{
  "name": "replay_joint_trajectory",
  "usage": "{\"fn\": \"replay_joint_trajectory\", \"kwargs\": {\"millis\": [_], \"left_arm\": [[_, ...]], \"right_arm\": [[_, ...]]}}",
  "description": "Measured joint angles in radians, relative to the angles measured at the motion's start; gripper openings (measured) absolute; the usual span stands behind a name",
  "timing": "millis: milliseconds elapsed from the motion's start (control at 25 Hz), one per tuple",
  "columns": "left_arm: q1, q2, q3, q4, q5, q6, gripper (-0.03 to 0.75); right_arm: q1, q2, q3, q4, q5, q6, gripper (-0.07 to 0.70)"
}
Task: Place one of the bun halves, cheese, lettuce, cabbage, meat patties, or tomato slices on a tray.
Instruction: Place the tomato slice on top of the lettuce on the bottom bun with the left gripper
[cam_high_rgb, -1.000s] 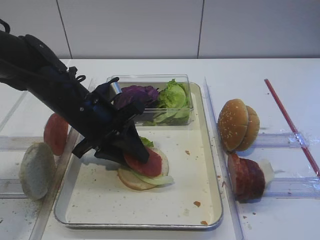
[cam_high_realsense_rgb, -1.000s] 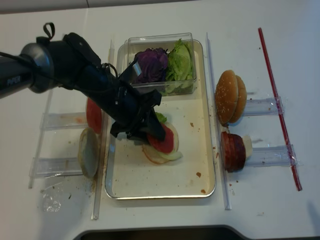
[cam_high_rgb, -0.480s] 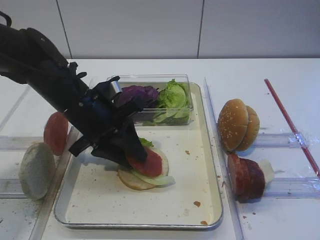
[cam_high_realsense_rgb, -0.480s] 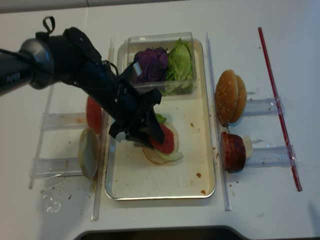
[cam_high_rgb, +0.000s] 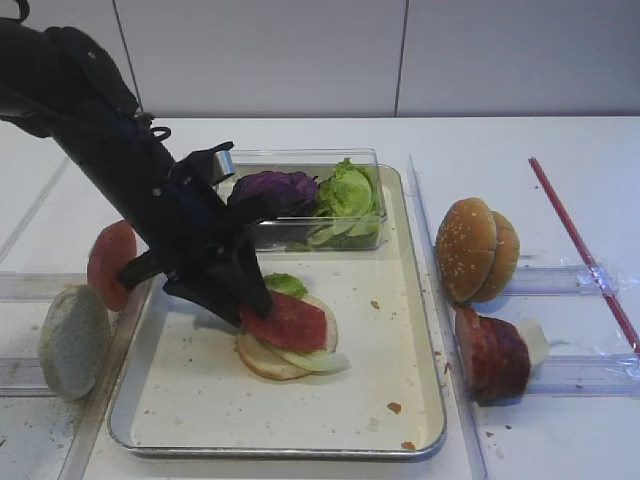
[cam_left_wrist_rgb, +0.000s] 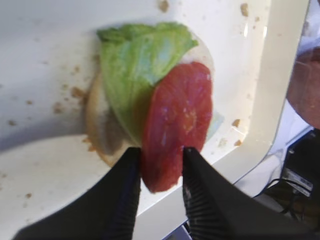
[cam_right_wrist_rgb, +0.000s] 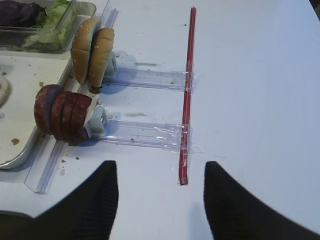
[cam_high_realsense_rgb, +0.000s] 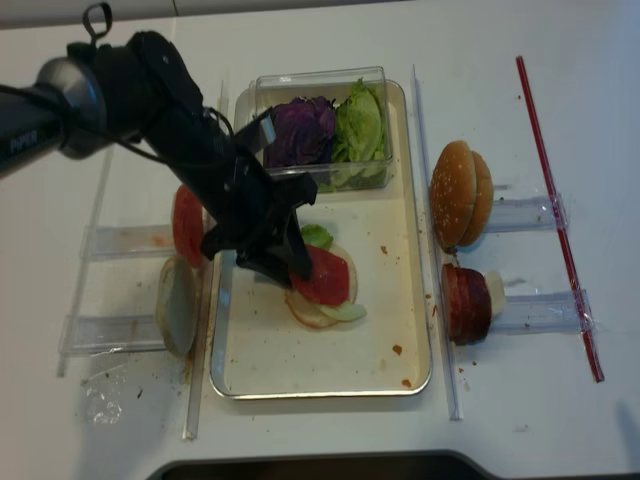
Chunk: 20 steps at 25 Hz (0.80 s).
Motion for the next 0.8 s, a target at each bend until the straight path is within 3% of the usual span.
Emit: {"fn": "replay_joint_trajectory", "kwargs": {"millis": [360,800], "left_arm": [[0.000,0.000,-0.081,0.096,0.008,-0.087,0.190],[-0.010,-0.048,-0.099,0.144,0.013,-0.120,0.190]], "right_arm": [[0.000,0.000,0.000,0.000,0.000,0.000,0.398],[0.000,0.000,0.000,0.000,0.000,0.000,0.398]]}}
